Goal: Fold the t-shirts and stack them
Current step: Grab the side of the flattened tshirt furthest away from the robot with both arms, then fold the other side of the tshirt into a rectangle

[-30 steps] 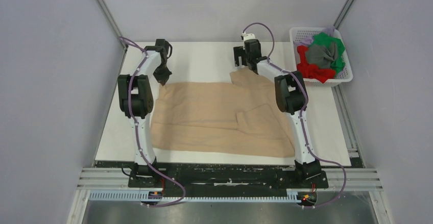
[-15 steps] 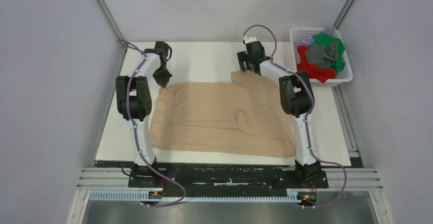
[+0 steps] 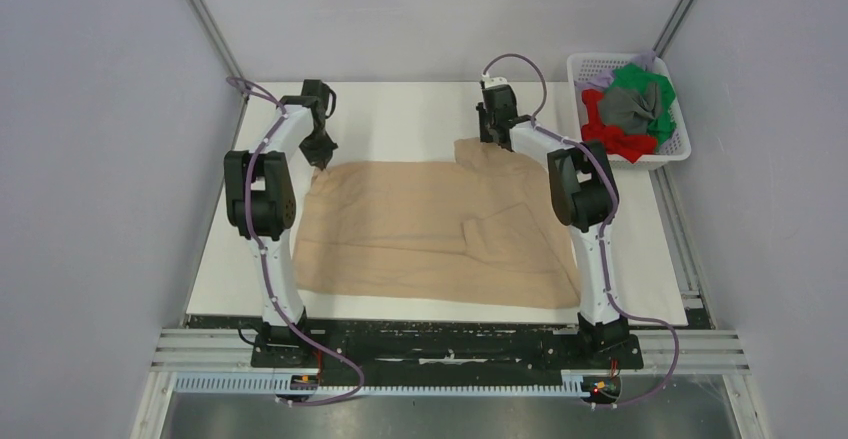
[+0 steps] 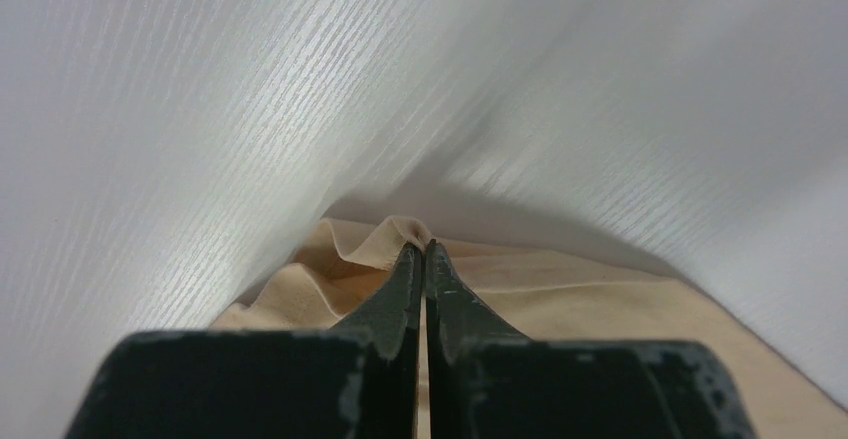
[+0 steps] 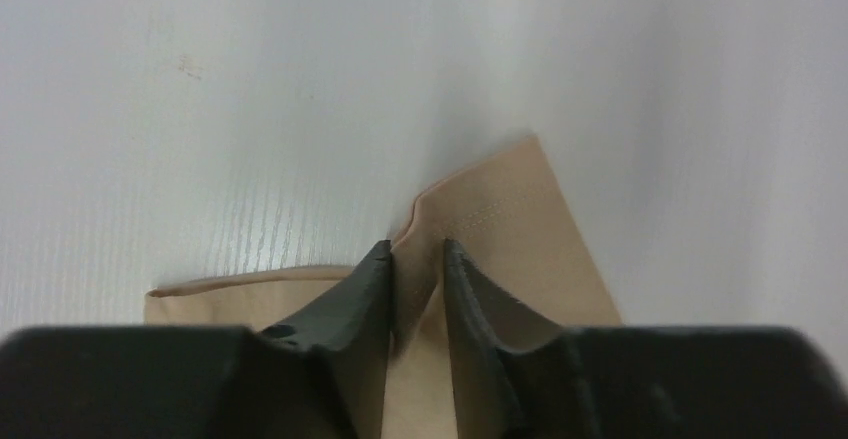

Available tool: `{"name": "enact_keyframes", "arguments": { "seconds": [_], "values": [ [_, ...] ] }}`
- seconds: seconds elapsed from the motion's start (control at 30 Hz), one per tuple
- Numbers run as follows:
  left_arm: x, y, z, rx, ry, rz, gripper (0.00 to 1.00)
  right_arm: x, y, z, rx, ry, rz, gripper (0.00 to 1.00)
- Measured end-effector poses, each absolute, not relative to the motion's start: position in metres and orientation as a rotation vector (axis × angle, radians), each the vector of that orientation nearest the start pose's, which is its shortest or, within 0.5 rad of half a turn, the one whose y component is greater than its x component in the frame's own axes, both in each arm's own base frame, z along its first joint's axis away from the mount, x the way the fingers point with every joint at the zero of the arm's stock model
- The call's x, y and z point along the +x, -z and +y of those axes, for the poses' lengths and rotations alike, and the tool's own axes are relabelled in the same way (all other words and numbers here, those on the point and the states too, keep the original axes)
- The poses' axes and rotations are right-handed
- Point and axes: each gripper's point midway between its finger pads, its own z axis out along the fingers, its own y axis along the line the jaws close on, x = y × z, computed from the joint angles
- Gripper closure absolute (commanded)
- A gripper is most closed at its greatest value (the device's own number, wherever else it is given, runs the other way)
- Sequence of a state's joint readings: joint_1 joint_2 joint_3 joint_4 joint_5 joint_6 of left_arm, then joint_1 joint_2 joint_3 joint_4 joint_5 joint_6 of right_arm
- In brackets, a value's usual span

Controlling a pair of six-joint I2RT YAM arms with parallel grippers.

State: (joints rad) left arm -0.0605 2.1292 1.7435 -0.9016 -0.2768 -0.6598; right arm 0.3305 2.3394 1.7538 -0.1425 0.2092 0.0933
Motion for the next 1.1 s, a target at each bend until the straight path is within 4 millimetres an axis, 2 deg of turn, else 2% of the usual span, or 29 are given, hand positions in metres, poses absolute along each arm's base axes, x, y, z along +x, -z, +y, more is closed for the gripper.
{"name": "enact_keyframes", "arguments": {
  "seconds": [0.07,0.2,0.3,0.47,0.77,1.0,1.1],
  "values": [
    [0.448,-0.053,-0.004,-0.870,-0.220,2.631,0.98,0.575,-0.022,0.165,-0.132,-0.003,2.271,1.00],
    [0.448,-0.056,-0.004,-0.869,-0.216,2.624,0.98,0.573,-0.023,0.165,-0.081,-0.024,2.255,1.00],
    [0.446,-0.058,-0.004,-0.868,-0.214,2.621,0.98,0.562,-0.024,0.161,-0.051,-0.030,2.244,1.00],
    [0.436,-0.059,-0.005,-0.868,-0.202,2.618,0.98,0.527,-0.034,0.148,-0.019,-0.033,2.231,1.00],
    [0.412,-0.083,-0.008,-0.854,-0.133,2.560,0.98,0.462,-0.091,0.136,-0.010,-0.102,2.124,1.00],
    [0.391,-0.095,-0.008,-0.844,-0.116,2.528,0.98,0.402,-0.100,0.138,-0.060,-0.115,2.111,1.00],
    [0.380,-0.097,-0.007,-0.842,-0.114,2.525,0.98,0.383,-0.107,0.140,-0.080,-0.112,2.100,1.00]
  ]
}}
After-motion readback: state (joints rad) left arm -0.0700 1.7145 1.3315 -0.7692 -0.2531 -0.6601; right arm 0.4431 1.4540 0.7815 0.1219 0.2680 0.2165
